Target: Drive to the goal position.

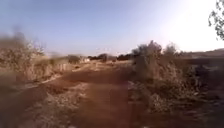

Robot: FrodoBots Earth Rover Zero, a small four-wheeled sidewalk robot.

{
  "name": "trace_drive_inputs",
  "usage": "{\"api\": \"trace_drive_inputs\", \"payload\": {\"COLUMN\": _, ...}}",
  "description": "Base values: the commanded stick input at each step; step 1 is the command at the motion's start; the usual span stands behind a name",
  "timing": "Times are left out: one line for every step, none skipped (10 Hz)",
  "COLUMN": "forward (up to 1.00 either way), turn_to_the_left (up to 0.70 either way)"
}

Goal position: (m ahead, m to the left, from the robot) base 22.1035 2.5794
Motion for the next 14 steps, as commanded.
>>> {"api": "trace_drive_inputs", "payload": {"forward": 0.70, "turn_to_the_left": 0.00}}
{"api": "trace_drive_inputs", "payload": {"forward": 0.70, "turn_to_the_left": 0.00}}
{"api": "trace_drive_inputs", "payload": {"forward": 0.70, "turn_to_the_left": 0.00}}
{"api": "trace_drive_inputs", "payload": {"forward": 0.70, "turn_to_the_left": 0.00}}
{"api": "trace_drive_inputs", "payload": {"forward": 0.70, "turn_to_the_left": 0.00}}
{"api": "trace_drive_inputs", "payload": {"forward": 0.70, "turn_to_the_left": 0.00}}
{"api": "trace_drive_inputs", "payload": {"forward": 0.70, "turn_to_the_left": 0.00}}
{"api": "trace_drive_inputs", "payload": {"forward": 0.70, "turn_to_the_left": 0.00}}
{"api": "trace_drive_inputs", "payload": {"forward": 0.70, "turn_to_the_left": 0.00}}
{"api": "trace_drive_inputs", "payload": {"forward": 0.70, "turn_to_the_left": 0.00}}
{"api": "trace_drive_inputs", "payload": {"forward": 0.70, "turn_to_the_left": 0.00}}
{"api": "trace_drive_inputs", "payload": {"forward": 0.70, "turn_to_the_left": 0.00}}
{"api": "trace_drive_inputs", "payload": {"forward": 0.70, "turn_to_the_left": 0.00}}
{"api": "trace_drive_inputs", "payload": {"forward": 0.70, "turn_to_the_left": 0.00}}
